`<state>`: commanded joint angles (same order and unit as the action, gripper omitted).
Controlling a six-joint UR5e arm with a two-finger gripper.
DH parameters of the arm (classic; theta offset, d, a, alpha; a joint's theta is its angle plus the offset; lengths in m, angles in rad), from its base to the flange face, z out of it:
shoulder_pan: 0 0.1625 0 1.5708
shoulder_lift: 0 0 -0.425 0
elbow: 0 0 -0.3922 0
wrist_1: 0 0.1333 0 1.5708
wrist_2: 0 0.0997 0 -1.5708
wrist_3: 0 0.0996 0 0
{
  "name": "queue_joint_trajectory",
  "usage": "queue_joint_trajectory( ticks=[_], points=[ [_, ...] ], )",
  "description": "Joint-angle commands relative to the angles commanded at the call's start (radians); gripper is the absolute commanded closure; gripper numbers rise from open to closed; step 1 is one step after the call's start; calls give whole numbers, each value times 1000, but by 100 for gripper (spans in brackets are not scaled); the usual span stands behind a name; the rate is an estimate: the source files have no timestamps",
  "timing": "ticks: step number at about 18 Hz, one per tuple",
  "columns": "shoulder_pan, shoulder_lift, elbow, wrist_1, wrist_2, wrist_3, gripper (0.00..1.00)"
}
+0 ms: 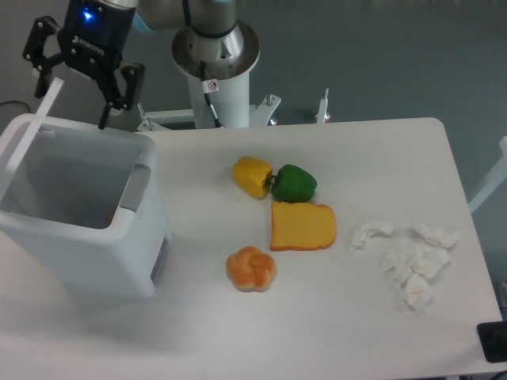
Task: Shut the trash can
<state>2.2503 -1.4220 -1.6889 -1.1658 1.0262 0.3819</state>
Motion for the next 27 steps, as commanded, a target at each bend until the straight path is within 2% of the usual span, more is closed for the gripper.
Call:
queue_joint_trajectory(
  ticks=[10, 16, 27],
  points=[
    [35, -51, 23, 3, 5, 6, 0],
    [45, -106, 63, 3, 38, 6, 0],
    [58, -193, 92, 23, 75, 9, 0]
  ],
)
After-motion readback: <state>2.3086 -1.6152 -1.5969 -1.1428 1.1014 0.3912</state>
